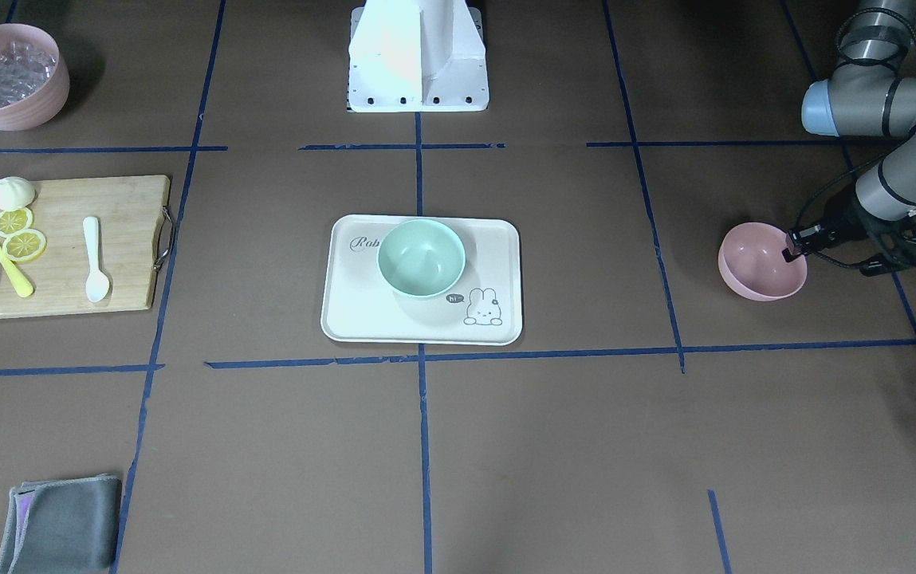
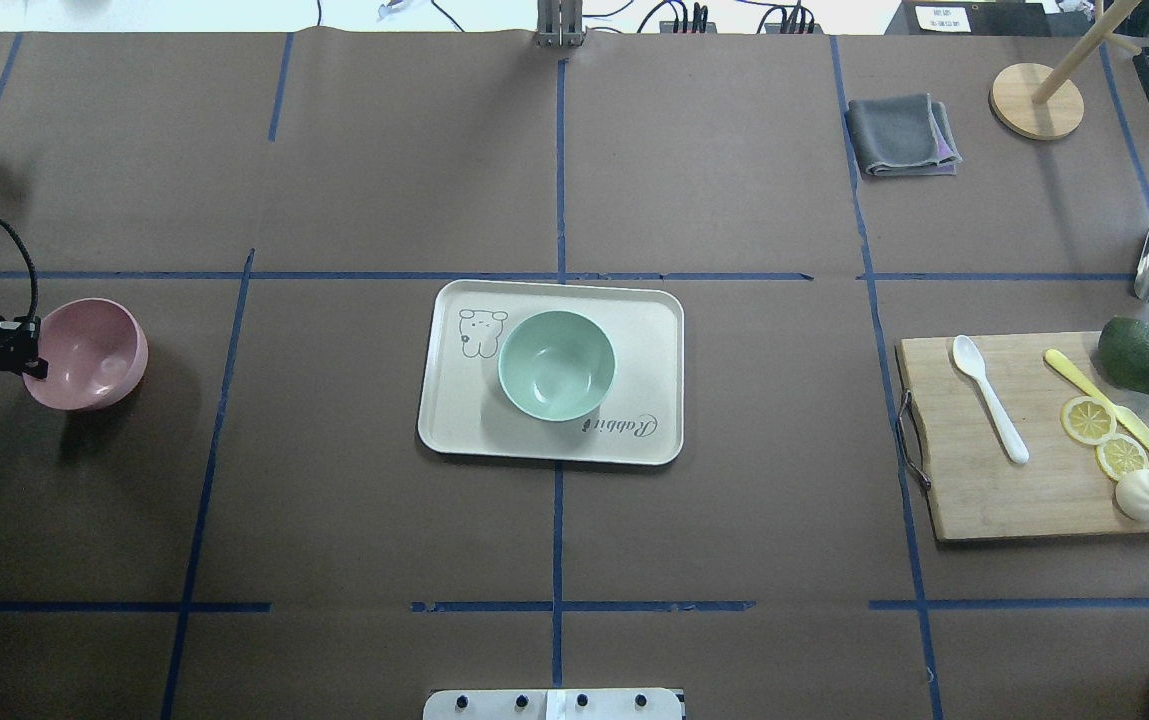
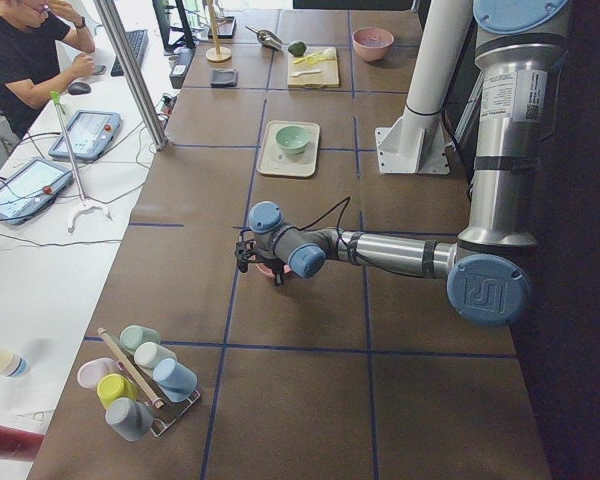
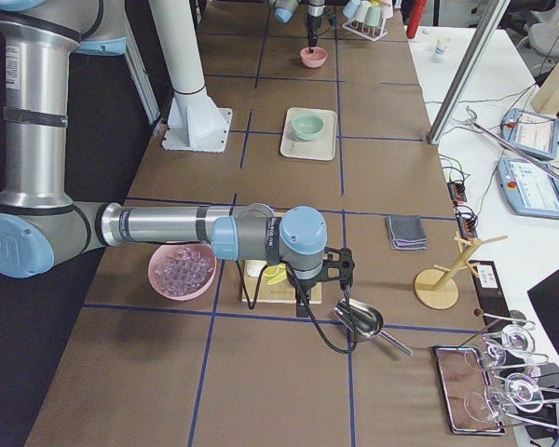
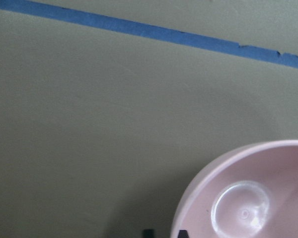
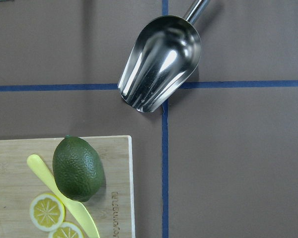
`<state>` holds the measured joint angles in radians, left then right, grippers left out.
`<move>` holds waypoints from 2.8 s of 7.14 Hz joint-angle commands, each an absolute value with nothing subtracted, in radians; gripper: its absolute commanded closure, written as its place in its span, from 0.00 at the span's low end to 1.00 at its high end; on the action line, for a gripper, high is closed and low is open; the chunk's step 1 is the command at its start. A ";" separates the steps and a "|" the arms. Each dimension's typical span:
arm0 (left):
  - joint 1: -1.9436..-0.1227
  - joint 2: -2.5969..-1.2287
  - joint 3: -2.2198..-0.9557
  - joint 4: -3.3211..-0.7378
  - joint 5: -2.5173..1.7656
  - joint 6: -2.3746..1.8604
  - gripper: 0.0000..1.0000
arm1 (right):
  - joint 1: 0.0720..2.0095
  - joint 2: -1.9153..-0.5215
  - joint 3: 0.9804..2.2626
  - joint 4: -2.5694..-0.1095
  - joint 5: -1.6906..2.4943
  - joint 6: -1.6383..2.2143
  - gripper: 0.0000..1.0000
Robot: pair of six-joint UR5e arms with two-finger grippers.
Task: Stack pink bowl on green and place spoon
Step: 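Reach the left gripper down and grasp the pink bowl's rim, then lift the pink bowl with the left gripper and carry it over the green bowl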
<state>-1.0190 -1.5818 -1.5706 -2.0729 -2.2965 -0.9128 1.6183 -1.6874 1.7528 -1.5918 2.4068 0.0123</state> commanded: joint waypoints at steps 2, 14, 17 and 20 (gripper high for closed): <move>-1.092 -1.572 -1.615 -2.053 -2.491 -0.914 1.00 | 1.618 -1.686 1.755 -1.594 2.413 0.014 0.00; -0.893 -2.084 -1.844 -1.482 -2.369 -1.409 1.00 | 1.367 -1.672 1.884 -1.462 2.373 0.351 0.00; -0.746 -2.178 -1.832 -1.491 -2.248 -1.581 1.00 | 1.269 -1.672 1.896 -1.303 2.368 0.608 0.00; -0.669 -2.247 -1.768 -1.550 -2.206 -1.624 1.00 | 1.264 -1.672 1.896 -1.301 2.372 0.615 0.00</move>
